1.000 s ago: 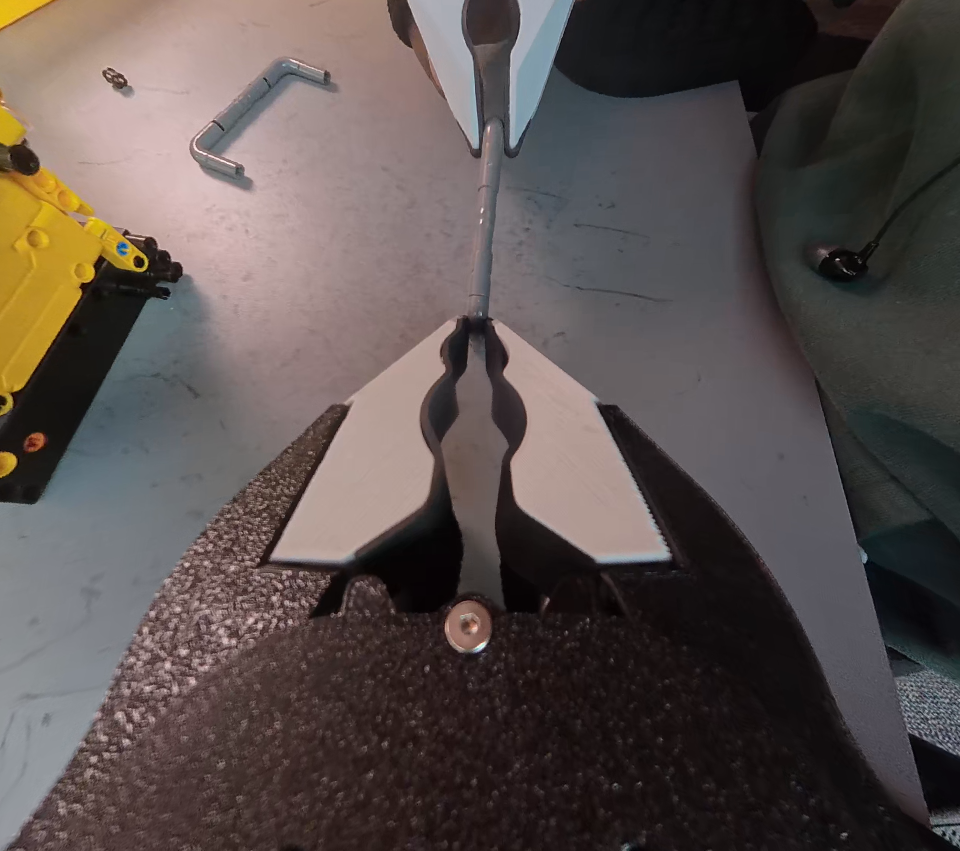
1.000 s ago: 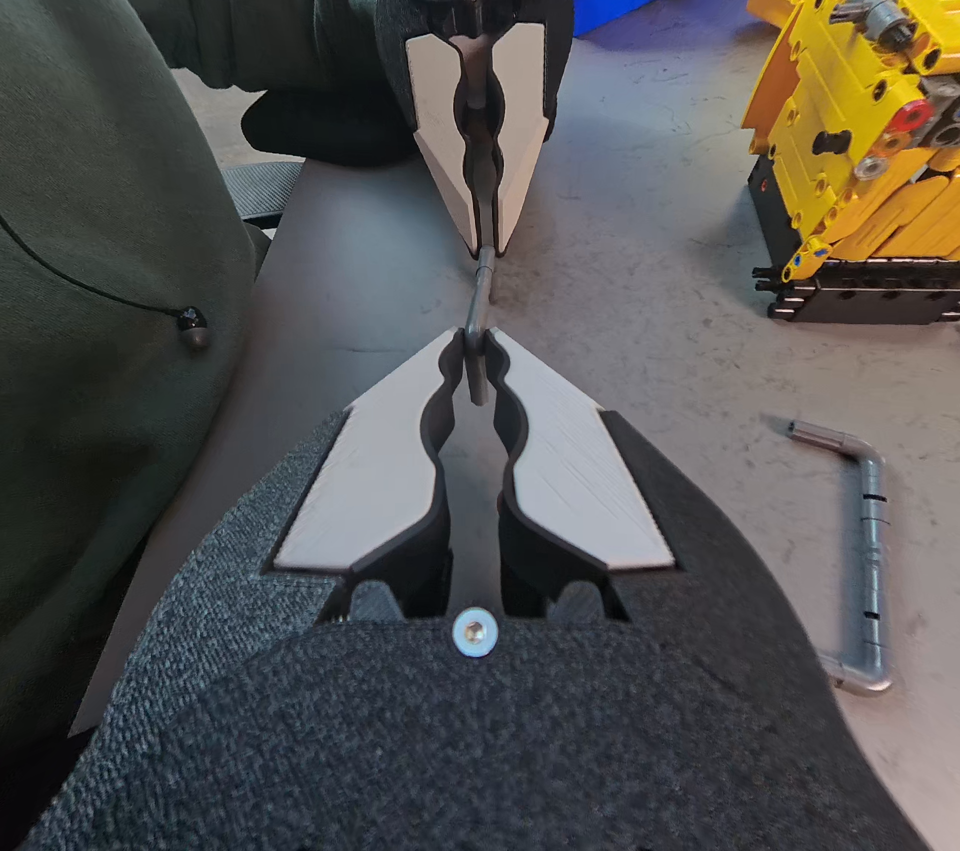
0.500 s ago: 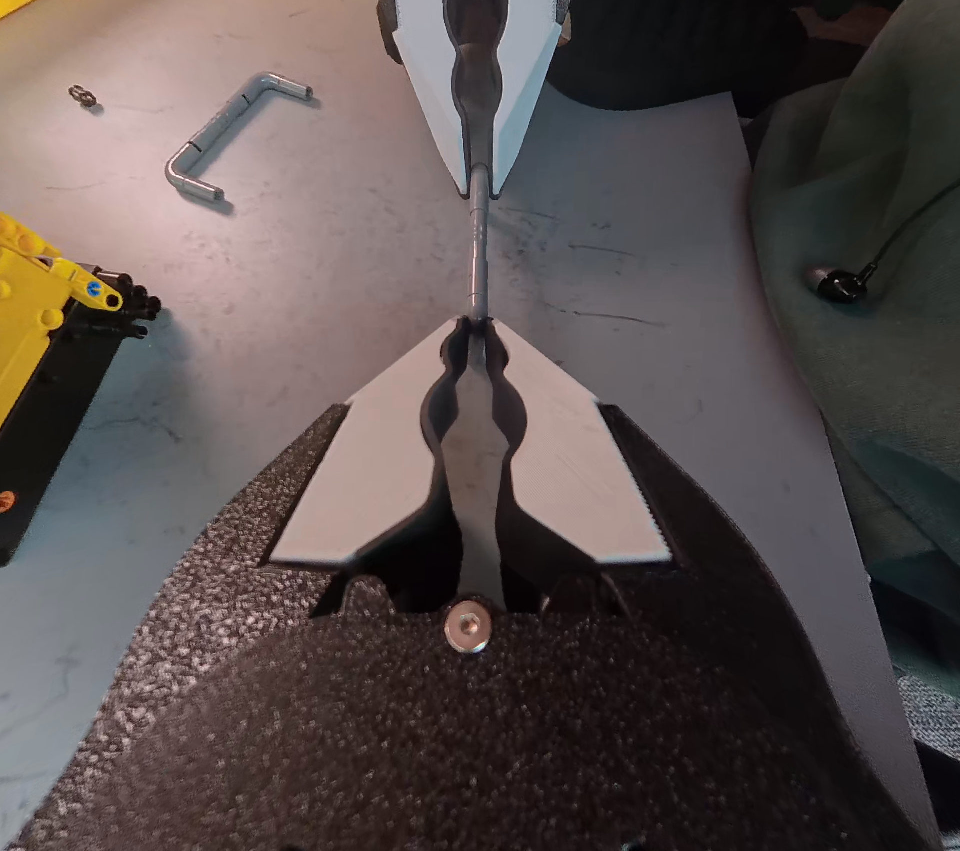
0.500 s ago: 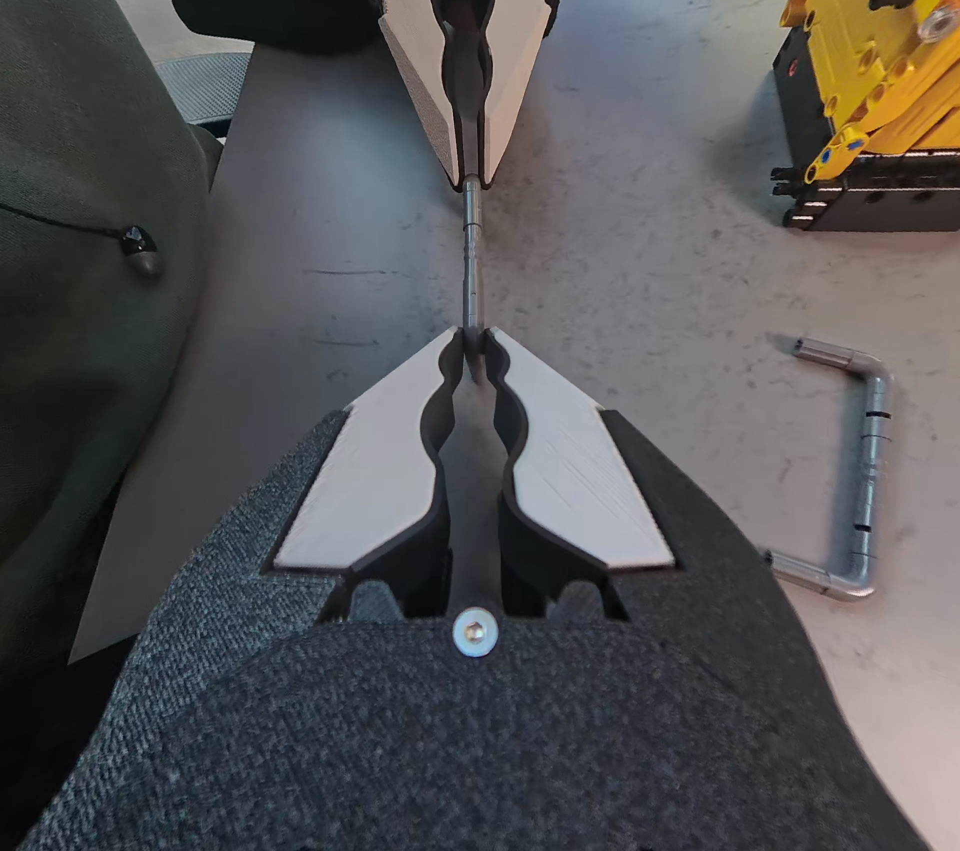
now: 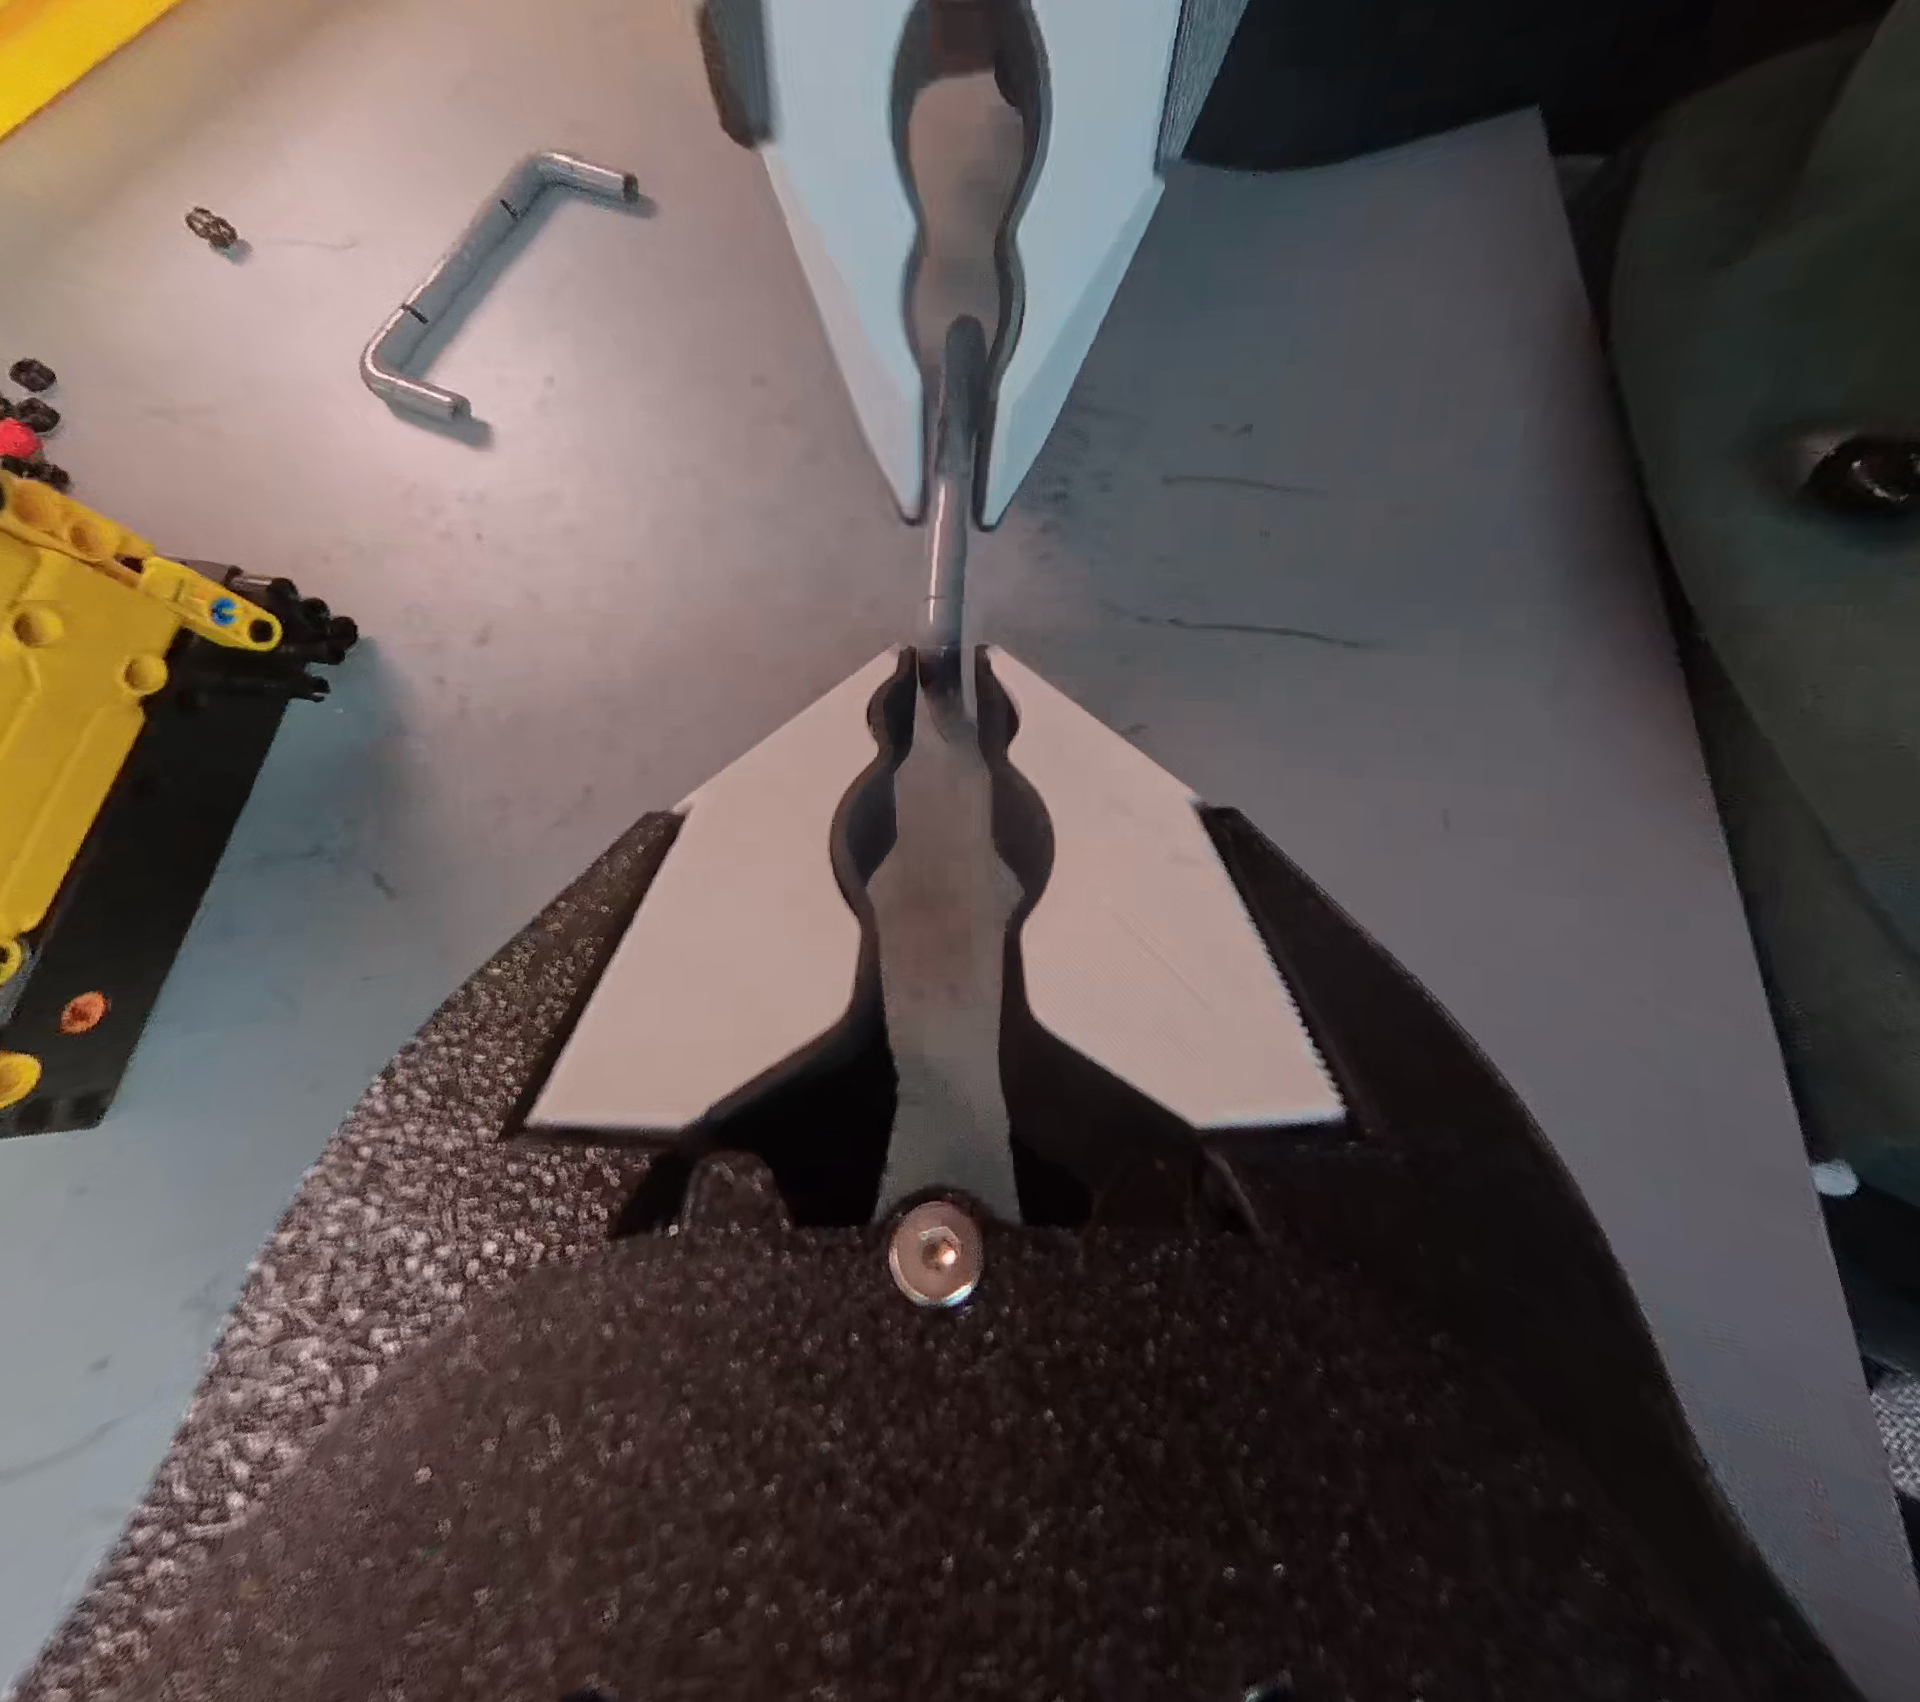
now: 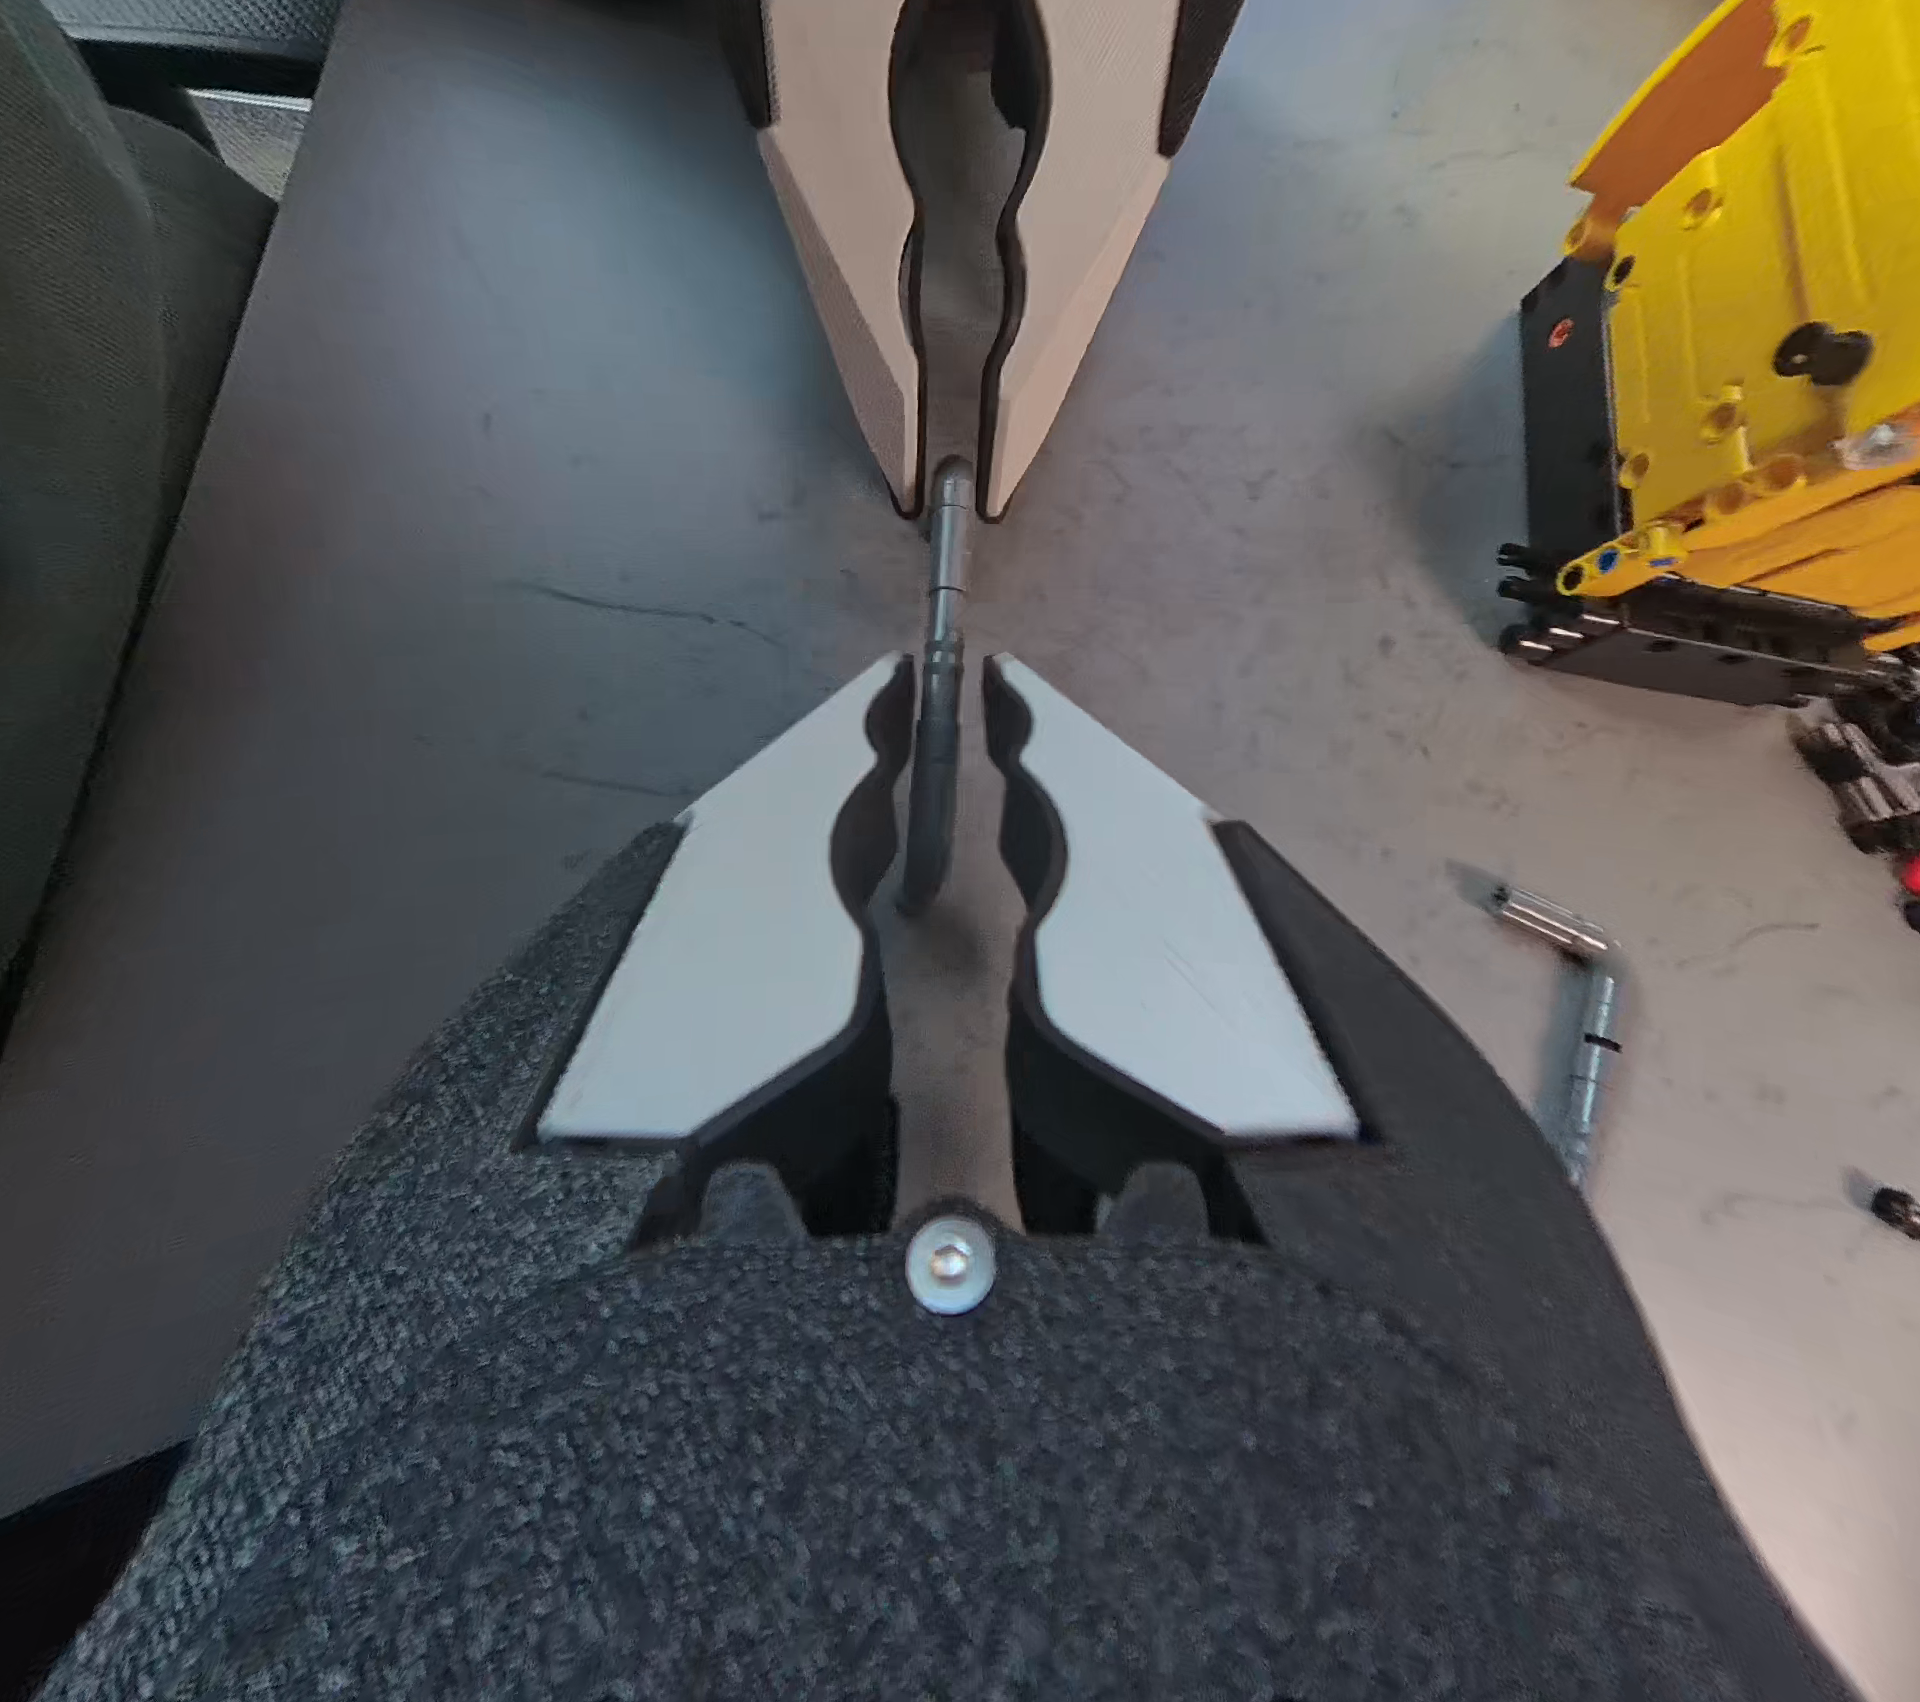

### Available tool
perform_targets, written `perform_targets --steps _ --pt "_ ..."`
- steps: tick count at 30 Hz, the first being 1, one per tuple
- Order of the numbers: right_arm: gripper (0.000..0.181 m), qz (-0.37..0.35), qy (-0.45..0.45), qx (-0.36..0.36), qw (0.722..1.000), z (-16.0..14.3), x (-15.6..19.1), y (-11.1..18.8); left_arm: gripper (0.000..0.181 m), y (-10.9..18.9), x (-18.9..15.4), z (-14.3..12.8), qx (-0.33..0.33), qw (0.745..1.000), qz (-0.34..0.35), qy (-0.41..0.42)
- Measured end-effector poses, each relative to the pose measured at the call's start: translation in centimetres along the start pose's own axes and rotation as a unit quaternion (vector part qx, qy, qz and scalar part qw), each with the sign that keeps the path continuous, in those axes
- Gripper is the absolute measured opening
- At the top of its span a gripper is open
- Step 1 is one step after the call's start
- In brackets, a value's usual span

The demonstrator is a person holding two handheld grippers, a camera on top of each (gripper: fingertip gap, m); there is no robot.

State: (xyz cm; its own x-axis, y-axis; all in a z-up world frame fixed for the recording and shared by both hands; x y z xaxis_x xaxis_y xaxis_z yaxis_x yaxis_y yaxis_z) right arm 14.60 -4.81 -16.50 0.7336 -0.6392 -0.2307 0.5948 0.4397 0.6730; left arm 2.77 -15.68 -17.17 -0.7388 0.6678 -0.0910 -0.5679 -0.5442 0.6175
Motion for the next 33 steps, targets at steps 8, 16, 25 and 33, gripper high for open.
perform_targets --steps 8,16,25,33 --pt "0.006 0.068 -0.216 -0.192 0.955 -0.5 -2.2 3.1 0.043 3.0 0.5 1.0 -0.142 0.988 -0.033 0.042" --pt "0.006 0.196 -0.294 -0.276 0.894 -0.6 -1.5 3.4 0.049 3.1 -1.7 2.9 -0.203 0.975 0.04 -0.083" --pt "0.006 0.296 -0.339 -0.271 0.851 -0.9 -1.1 1.8 0.031 2.5 -3.6 2.7 -0.173 0.968 0.039 -0.177" --pt "0.006 0.345 -0.376 -0.268 0.817 -1.5 -1.3 1.0 0.033 1.9 -4.2 2.3 -0.143 0.963 0.047 -0.222"
Point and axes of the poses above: each gripper's, where its closed fingertips meet, y back along the fingers, z out of its top, x = y × z across the jaws, the point moved 9 cm from there along y, back along the fingers, and after that the axes turned 9 degrees about y, right-handed, at the moved point
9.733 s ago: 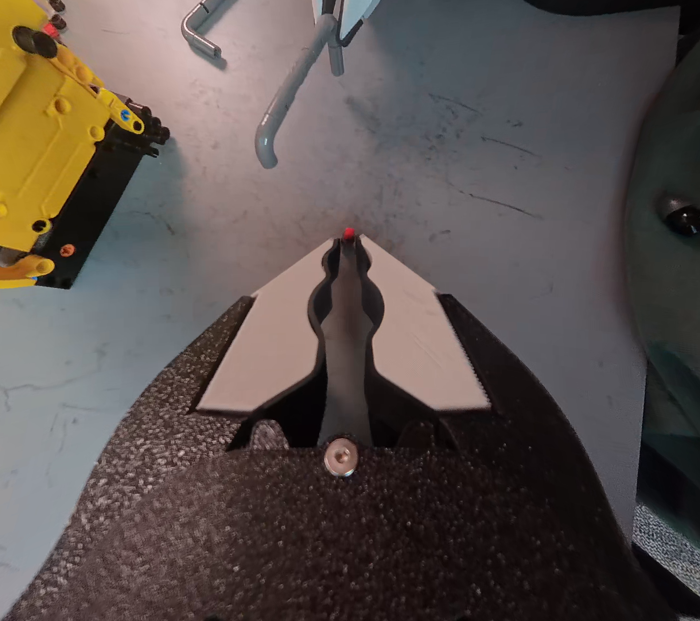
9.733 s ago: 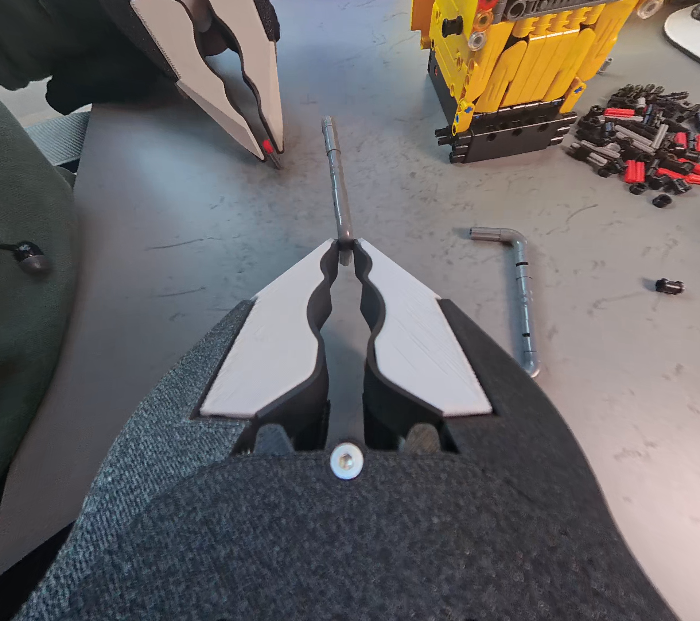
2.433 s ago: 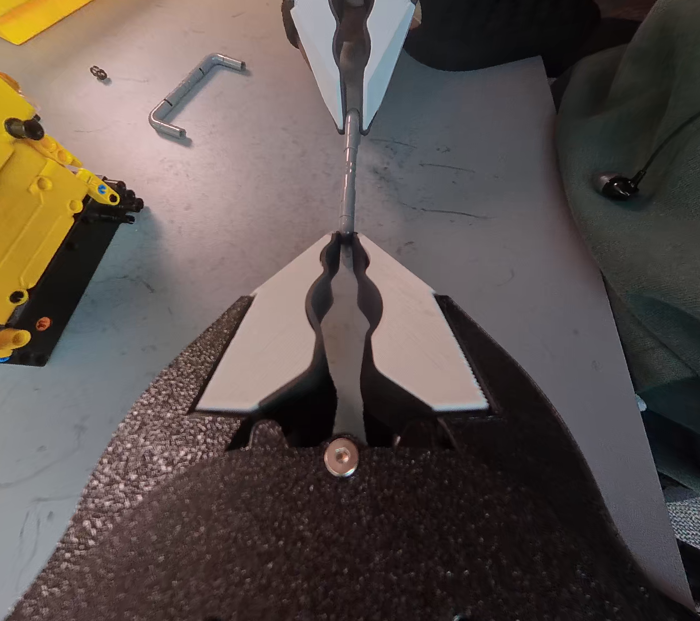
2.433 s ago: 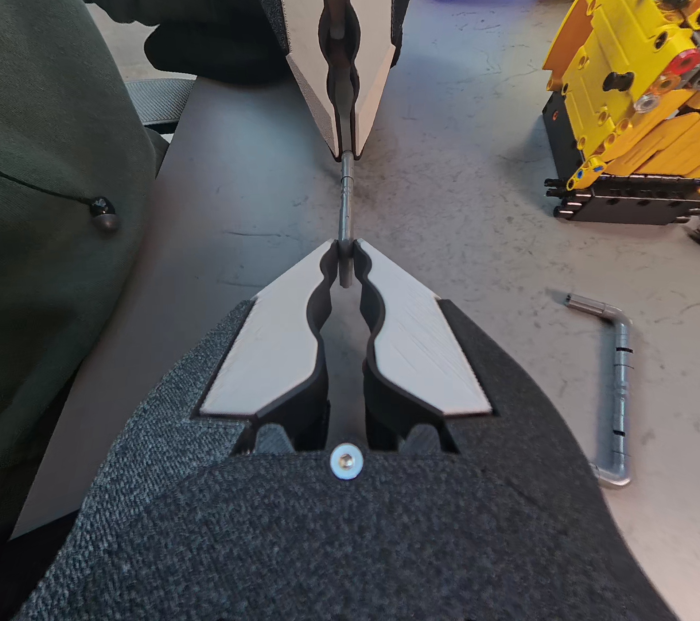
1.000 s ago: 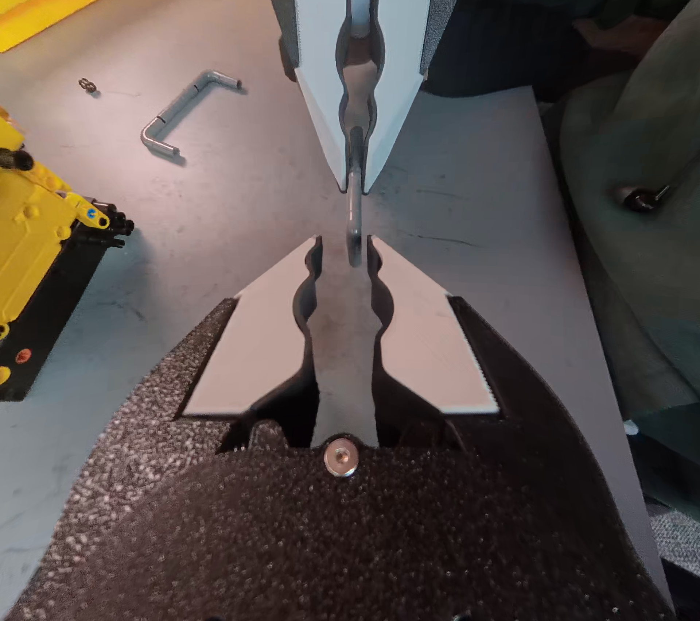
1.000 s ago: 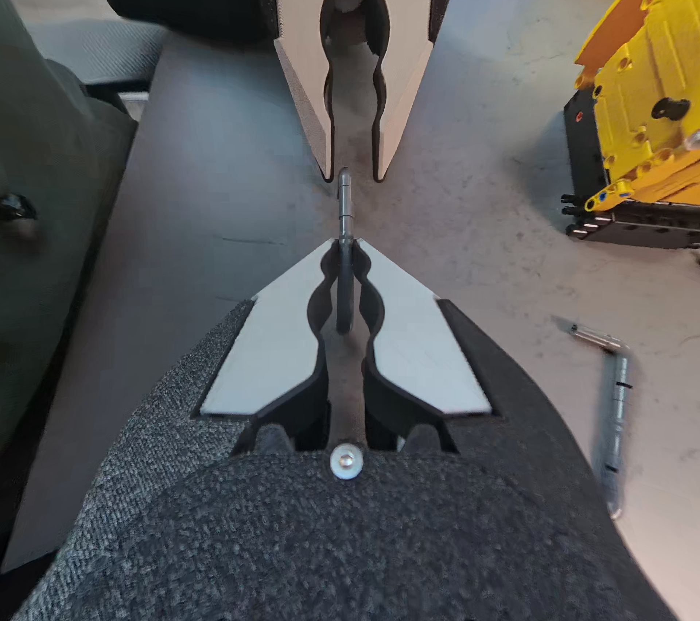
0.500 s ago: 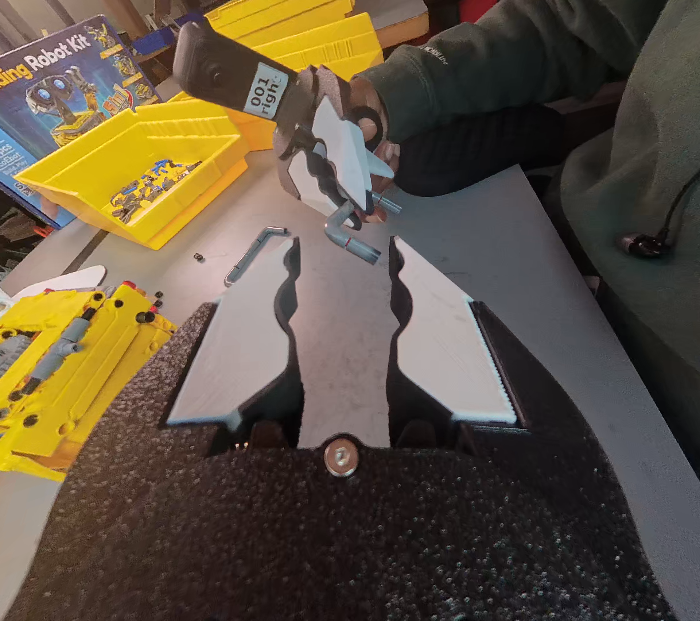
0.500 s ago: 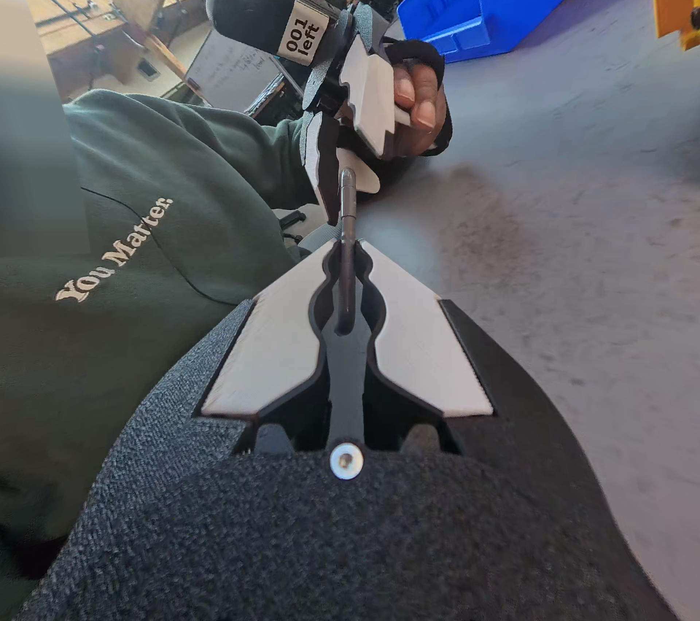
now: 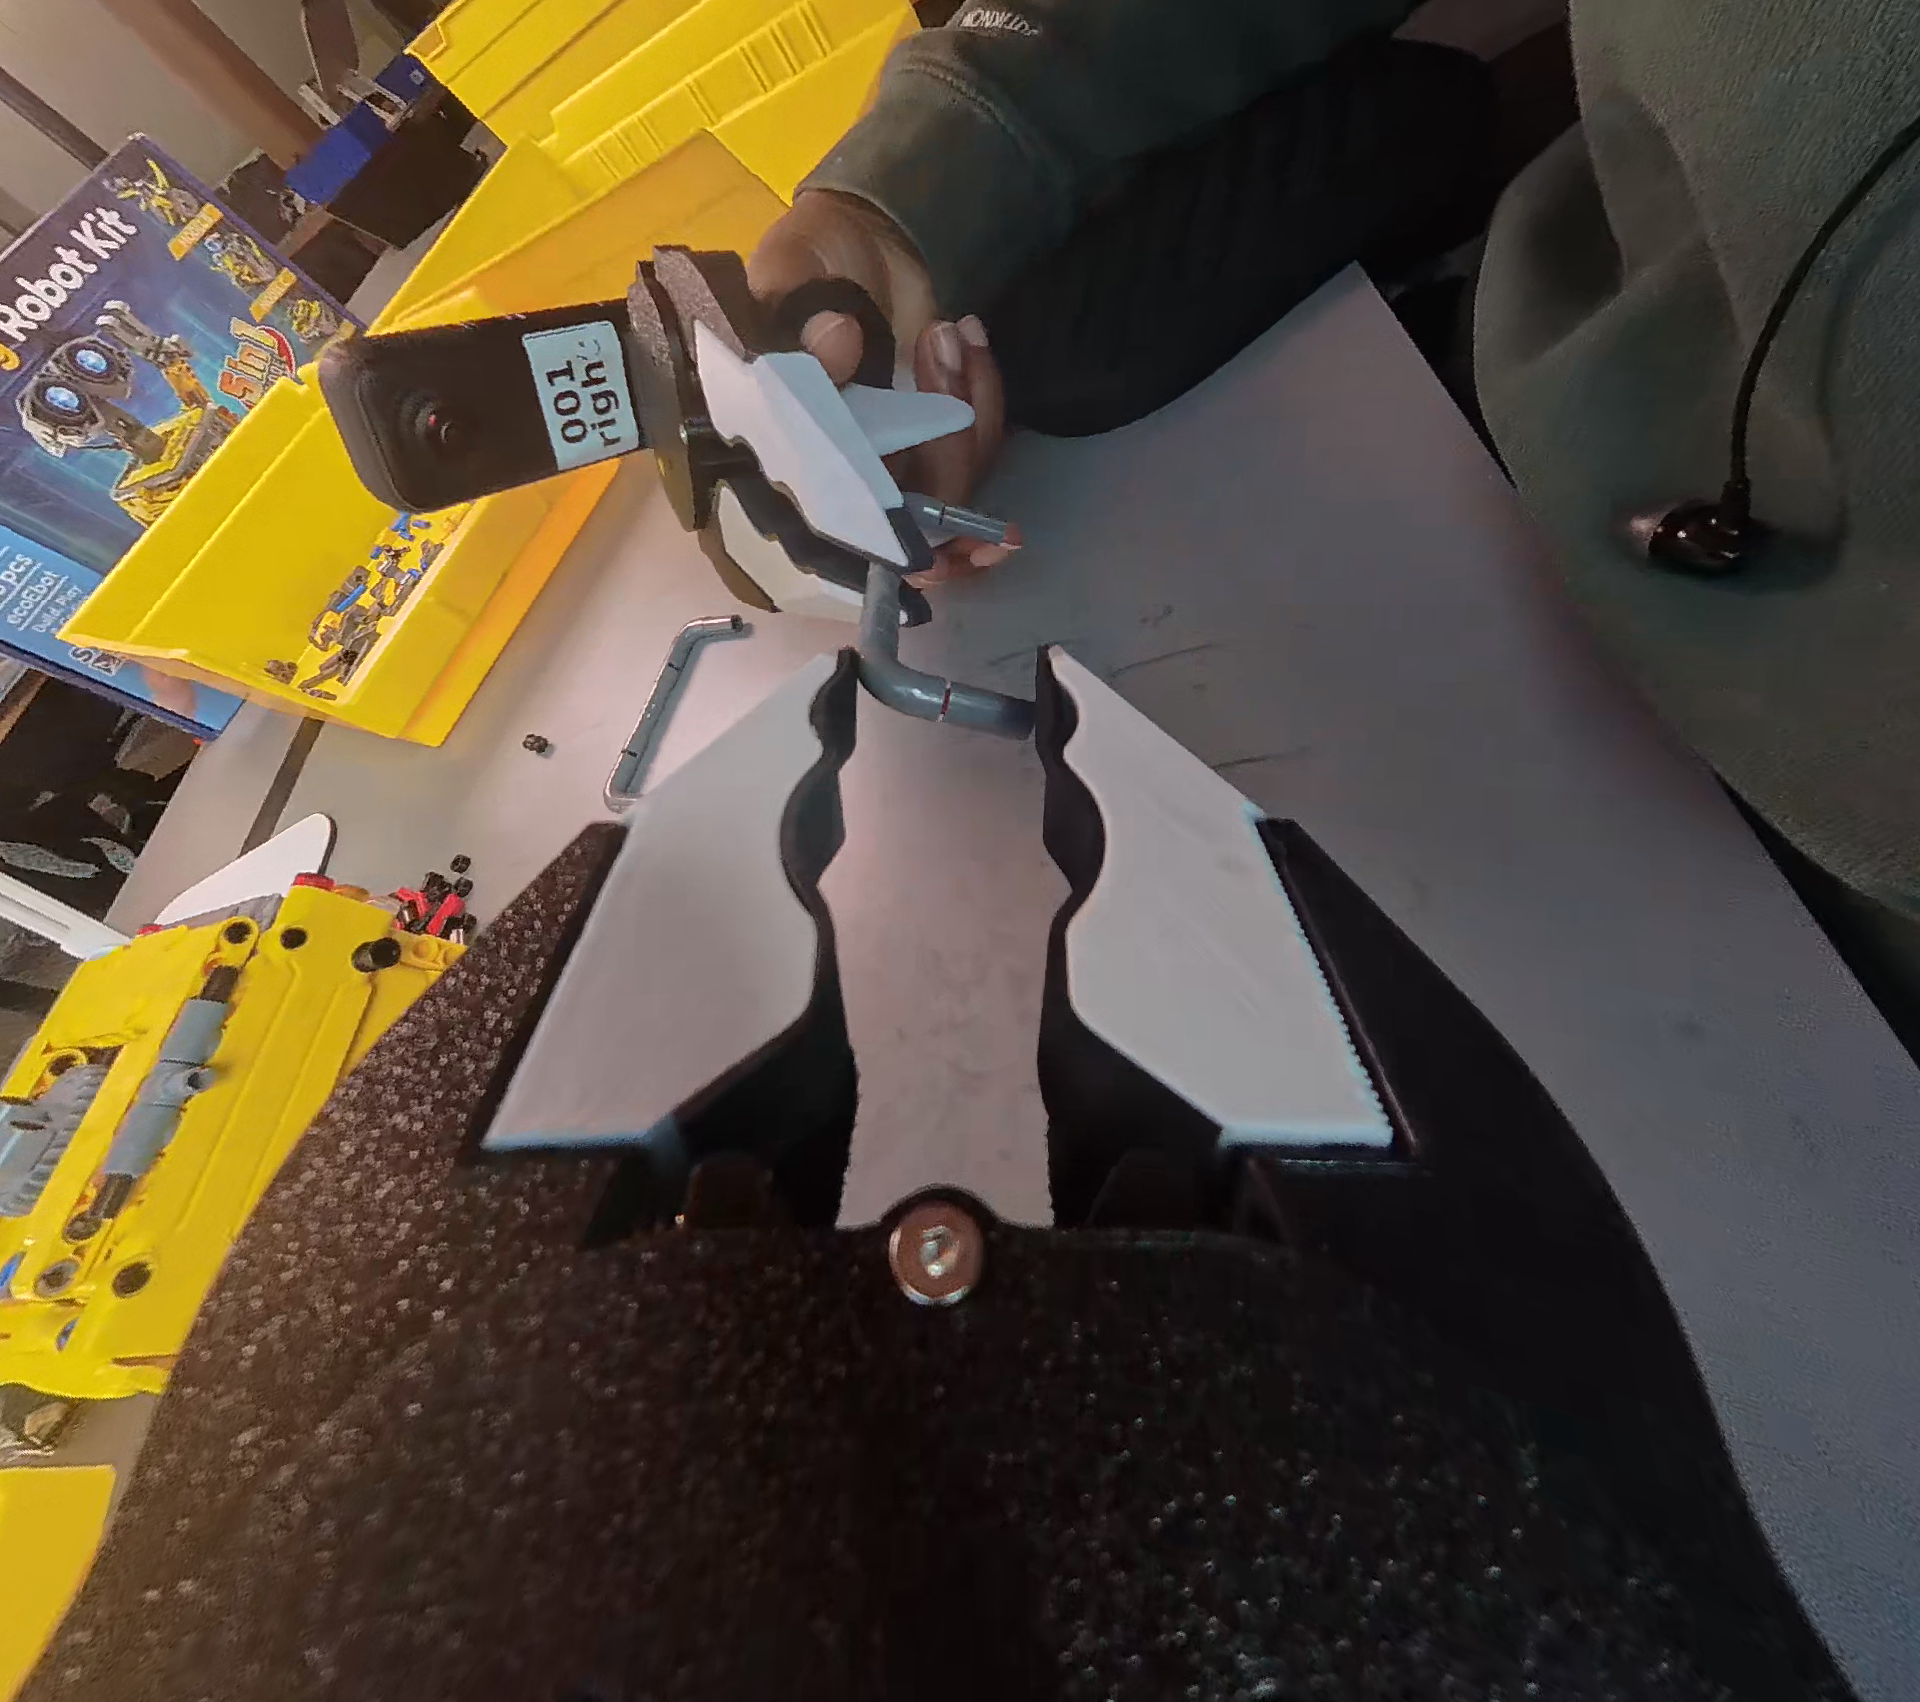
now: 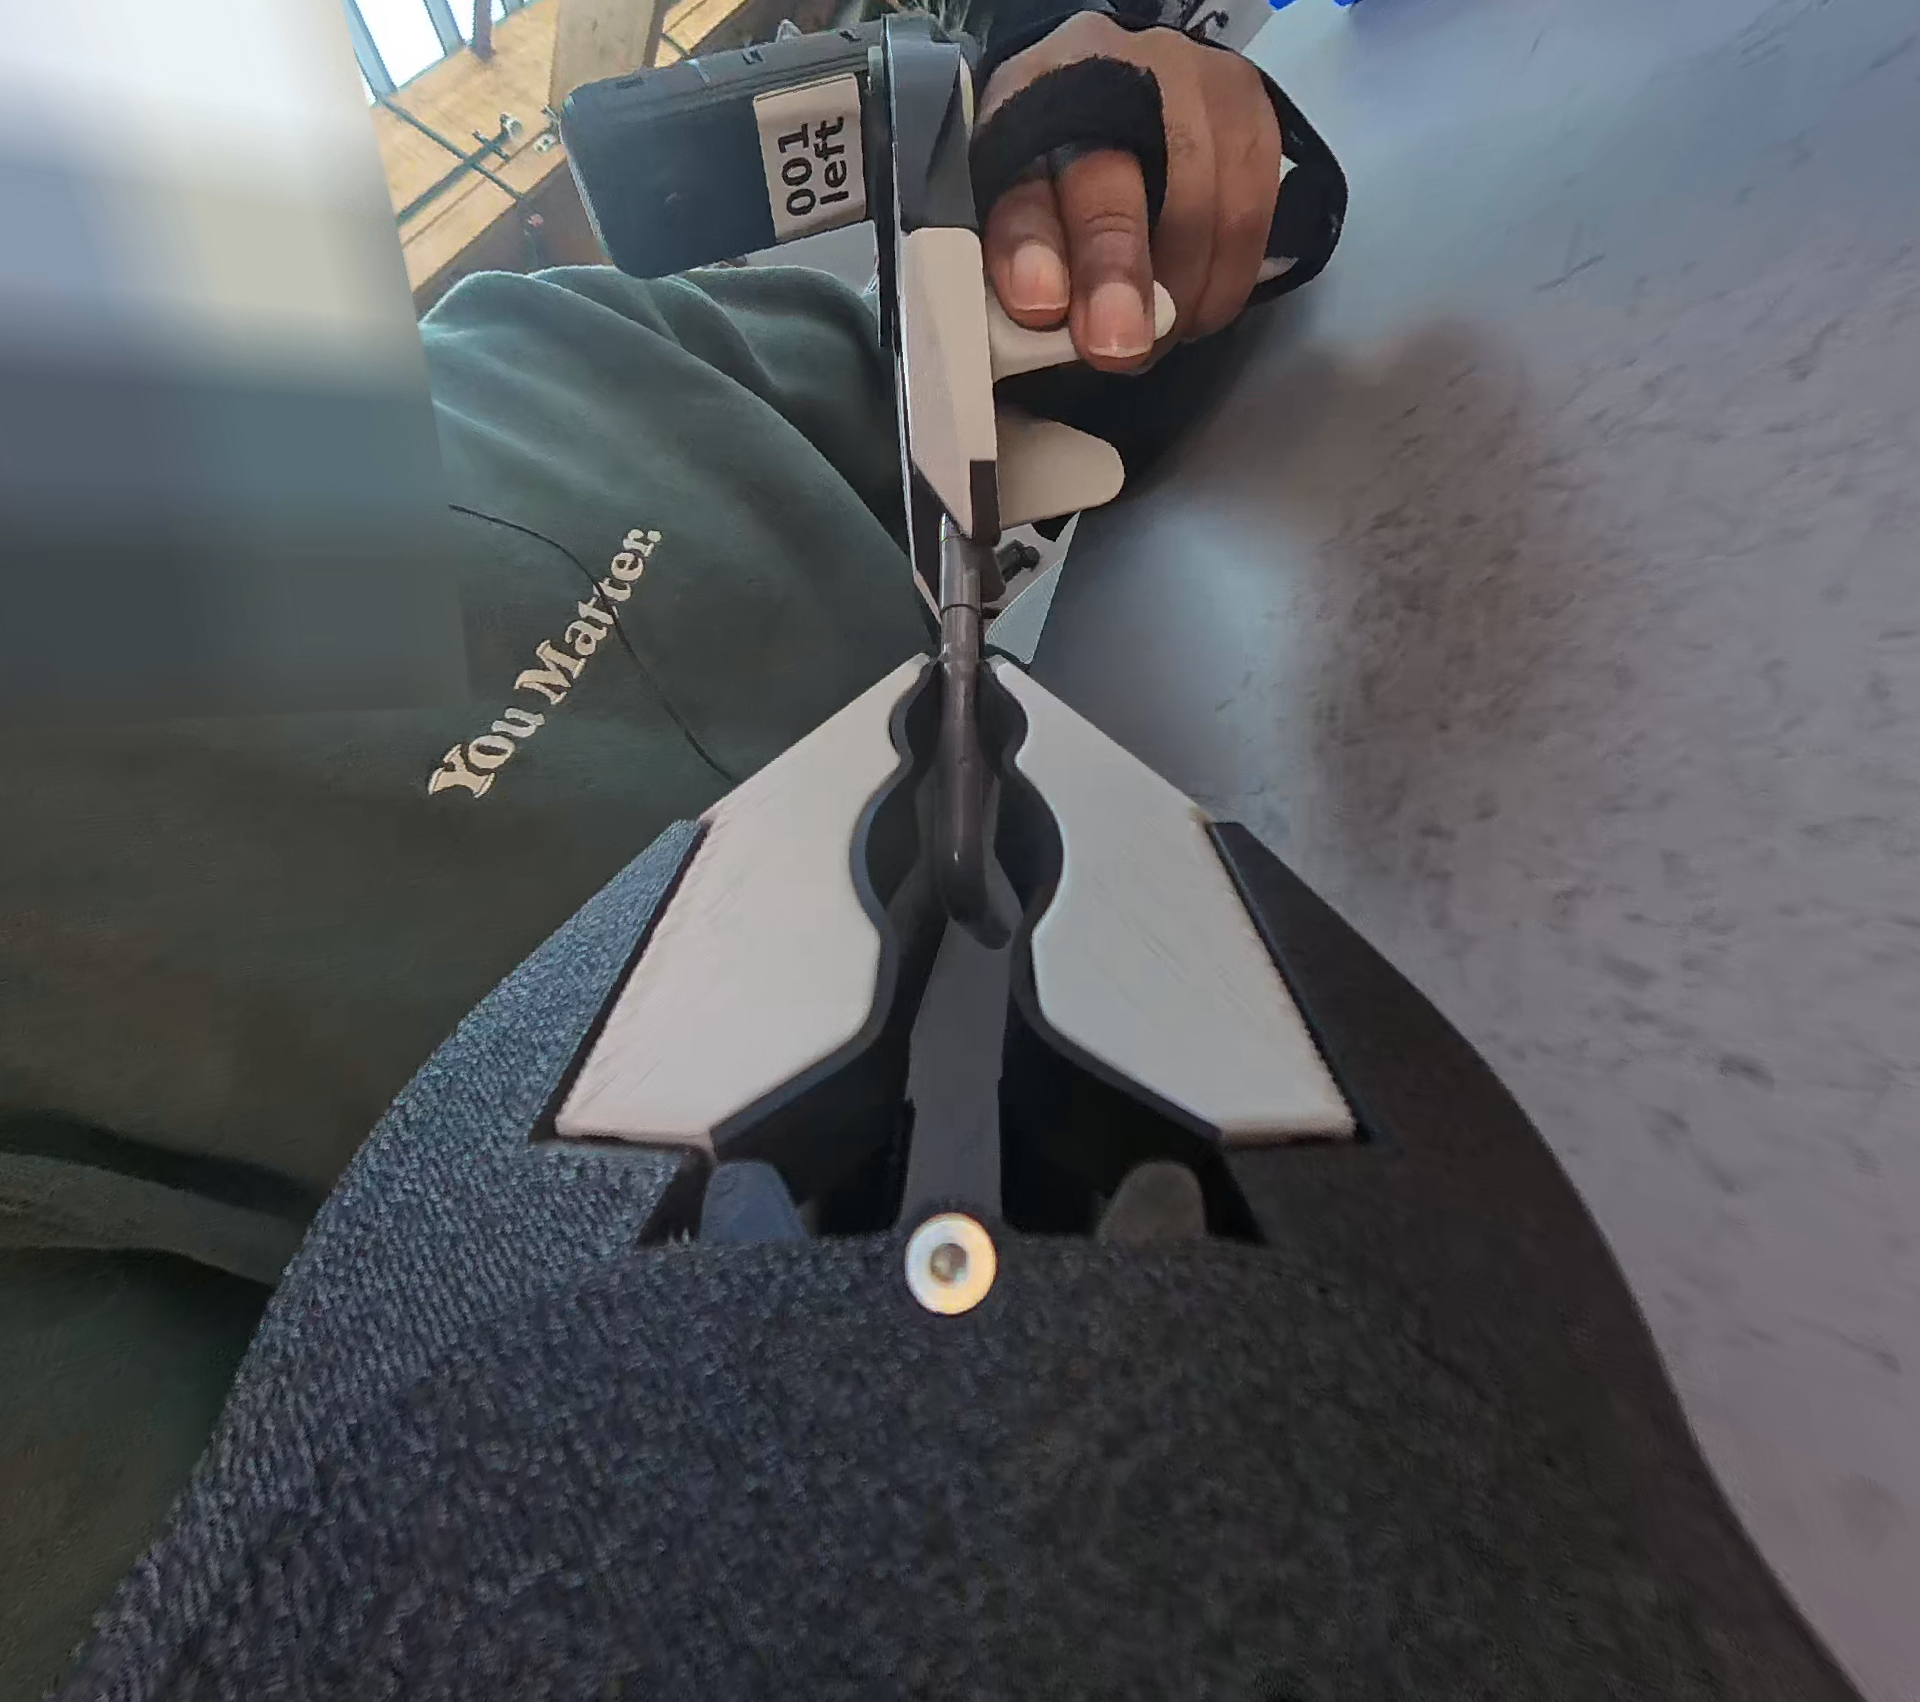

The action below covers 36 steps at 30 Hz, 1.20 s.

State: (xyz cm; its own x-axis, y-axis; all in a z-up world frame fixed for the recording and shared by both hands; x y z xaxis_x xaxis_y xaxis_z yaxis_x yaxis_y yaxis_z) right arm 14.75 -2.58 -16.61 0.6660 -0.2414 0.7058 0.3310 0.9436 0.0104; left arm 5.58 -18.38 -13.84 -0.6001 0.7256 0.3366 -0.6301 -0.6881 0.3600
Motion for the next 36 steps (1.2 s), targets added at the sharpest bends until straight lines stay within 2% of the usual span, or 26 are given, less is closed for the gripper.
perform_targets --steps 4,7,8,9,12,16,18,19,21,24,25,26,27,28,30,32,33,36 --pt "0.006 0.009 -0.014 -0.005 1.0 0.0 -0.2 0.1 0.033 -0.1 0.1 0.1 0.012 1.0 0.01 -0.017" --pt "0.005 0.008 -0.015 -0.013 1.0 0.0 -0.3 0.2 0.031 0.0 0.6 0.2 0.01 1.0 0.0 0.023" --pt "0.007 0.004 -0.015 -0.015 1.0 0.1 -0.3 0.2 0.007 0.0 0.8 0.2 0.005 0.999 -0.004 0.039" --pt "0.0 -0.002 -0.011 -0.021 1.0 0.2 -0.4 0.3 0.006 0.0 1.0 0.2 -0.001 0.998 -0.011 0.059" --pt "0.0 -0.005 0.013 -0.027 1.0 0.4 0.1 0.4 0.007 -0.2 1.6 -0.1 -0.005 0.995 -0.018 0.101" --pt "0.0 -0.053 0.058 -0.02 0.997 0.5 0.5 0.5 0.007 -0.5 2.1 -1.2 0.007 0.99 -0.026 0.14" --pt "0.003 -0.131 0.128 -0.024 0.983 1.1 0.6 1.0 0.007 -0.5 2.7 -1.5 0.014 0.985 -0.018 0.171" --pt "0.013 -0.172 0.184 -0.017 0.968 1.3 1.0 1.3 0.006 -0.5 3.1 -1.7 0.016 0.98 -0.016 0.196" --pt "0.028 -0.261 0.304 0.012 0.916 1.6 1.9 1.4 0.007 -0.5 4.2 -2.2 0.017 0.963 -0.003 0.268" --pt "0.044 -0.373 0.447 0.08 0.809 1.7 2.5 0.3 0.006 -0.7 5.7 -2.8 -0.001 0.924 -0.013 0.381" --pt "0.043 -0.399 0.473 0.109 0.778 1.6 2.3 -0.3 0.007 -0.8 6.1 -2.8 -0.014 0.91 -0.027 0.414" --pt "0.029 -0.426 0.492 0.132 0.748 1.5 2.0 -0.6 0.007 -0.9 6.3 -2.8 -0.028 0.896 -0.042 0.441" --pt "0.007 -0.442 0.505 0.144 0.727 1.5 1.9 -0.8 0.007 -0.9 6.6 -2.8 -0.044 0.884 -0.049 0.462" --pt "0.006 -0.436 0.508 0.142 0.729 1.4 1.9 -0.8 0.006 -0.9 6.7 -2.8 -0.058 0.876 -0.058 0.476" --pt "0.006 -0.404 0.453 0.1 0.789 1.8 2.2 -0.3 0.014 -0.6 6.6 -2.6 -0.082 0.876 -0.078 0.47" --pt "0.006 -0.361 0.367 0.041 0.856 2.3 2.3 0.8 0.033 0.0 6.3 -1.8 -0.109 0.892 -0.087 0.43" --pt "0.006 -0.336 0.334 0.017 0.881 2.4 2.3 1.3 0.039 0.4 6.1 -1.3 -0.118 0.903 -0.086 0.404" --pt "0.006 -0.29 0.277 -0.023 0.916 2.5 2.4 2.0 0.046 0.9 5.4 -0.5 -0.099 0.943 -0.047 0.315"
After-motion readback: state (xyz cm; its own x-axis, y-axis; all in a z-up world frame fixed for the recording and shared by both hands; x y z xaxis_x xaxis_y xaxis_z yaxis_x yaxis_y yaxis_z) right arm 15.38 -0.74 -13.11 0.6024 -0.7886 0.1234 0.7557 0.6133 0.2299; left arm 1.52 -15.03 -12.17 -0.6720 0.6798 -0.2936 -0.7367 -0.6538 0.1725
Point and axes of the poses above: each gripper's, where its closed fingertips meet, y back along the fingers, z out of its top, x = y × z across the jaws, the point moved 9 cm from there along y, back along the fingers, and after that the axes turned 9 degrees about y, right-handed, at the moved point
